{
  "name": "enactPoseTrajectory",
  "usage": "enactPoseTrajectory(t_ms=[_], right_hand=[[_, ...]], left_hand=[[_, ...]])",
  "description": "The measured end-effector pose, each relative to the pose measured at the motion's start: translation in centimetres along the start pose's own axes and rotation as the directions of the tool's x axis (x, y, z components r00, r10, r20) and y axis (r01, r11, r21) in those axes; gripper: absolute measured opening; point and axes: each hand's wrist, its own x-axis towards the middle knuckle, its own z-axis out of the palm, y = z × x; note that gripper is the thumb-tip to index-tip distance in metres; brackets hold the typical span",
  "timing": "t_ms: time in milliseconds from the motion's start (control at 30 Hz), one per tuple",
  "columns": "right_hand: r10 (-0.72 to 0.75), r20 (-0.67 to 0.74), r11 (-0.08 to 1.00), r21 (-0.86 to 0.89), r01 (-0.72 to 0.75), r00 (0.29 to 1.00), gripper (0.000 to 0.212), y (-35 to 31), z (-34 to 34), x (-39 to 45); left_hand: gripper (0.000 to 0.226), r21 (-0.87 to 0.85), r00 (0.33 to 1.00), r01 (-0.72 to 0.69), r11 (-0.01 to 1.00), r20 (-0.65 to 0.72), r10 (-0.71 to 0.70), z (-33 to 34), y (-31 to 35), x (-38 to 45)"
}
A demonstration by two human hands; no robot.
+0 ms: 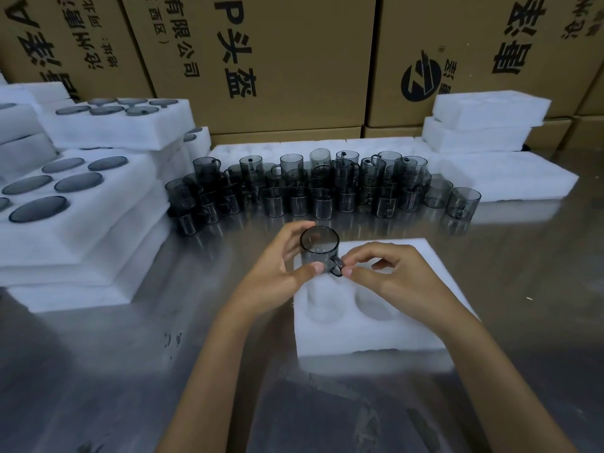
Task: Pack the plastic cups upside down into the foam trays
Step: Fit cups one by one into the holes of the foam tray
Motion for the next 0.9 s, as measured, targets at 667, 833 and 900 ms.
enactPoseTrajectory(t_ms=[667,833,900], right_hand=[[-0.037,0.254,0.853,-0.496,0.163,0.967,0.049,0.2,0.8,-0.3],[-0.007,0.213,0.931,-0.356,0.084,0.977,0.048,0.1,0.8,-0.4],[0.026,0.160,0.965,-0.261,0.017,0.987,0.046,0.0,0.7,-0.4]], left_hand=[[0.039,0.175,0.996,0.091,0.980,0.001,-0.092,-0.3,-1.4,0.8],[0.035,0.067,0.997,0.081,0.994,0.014,-0.082,-0.3,-2.0,0.8],[0.034,-0.035,0.993,0.110,0.993,0.035,-0.109,-0.3,-2.5,0.7]])
